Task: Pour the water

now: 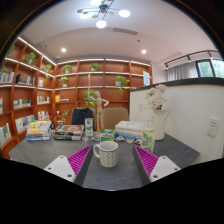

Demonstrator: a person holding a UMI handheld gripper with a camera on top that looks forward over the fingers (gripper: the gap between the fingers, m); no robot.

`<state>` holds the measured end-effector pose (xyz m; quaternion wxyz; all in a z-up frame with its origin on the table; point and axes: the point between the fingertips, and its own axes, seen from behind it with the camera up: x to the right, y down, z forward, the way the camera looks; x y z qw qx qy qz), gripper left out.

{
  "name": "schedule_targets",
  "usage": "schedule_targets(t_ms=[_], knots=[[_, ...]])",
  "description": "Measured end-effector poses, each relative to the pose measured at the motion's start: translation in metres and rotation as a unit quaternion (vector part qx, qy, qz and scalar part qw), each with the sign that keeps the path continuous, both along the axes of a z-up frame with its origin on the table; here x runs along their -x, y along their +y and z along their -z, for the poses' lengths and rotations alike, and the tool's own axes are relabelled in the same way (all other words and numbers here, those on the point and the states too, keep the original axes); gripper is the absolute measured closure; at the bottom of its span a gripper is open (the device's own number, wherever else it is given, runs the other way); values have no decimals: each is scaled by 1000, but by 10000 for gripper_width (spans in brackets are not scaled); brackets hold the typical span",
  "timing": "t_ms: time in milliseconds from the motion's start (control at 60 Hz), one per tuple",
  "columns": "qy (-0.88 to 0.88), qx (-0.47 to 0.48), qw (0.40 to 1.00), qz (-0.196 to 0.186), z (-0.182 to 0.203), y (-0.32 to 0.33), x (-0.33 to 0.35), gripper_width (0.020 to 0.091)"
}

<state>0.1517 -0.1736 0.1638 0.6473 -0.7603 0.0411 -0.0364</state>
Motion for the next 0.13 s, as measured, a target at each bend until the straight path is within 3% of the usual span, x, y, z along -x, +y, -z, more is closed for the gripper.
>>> schedule_targets(t_ms=[133], knots=[[-6,-10,1000,-17,-7,-1,14,300]])
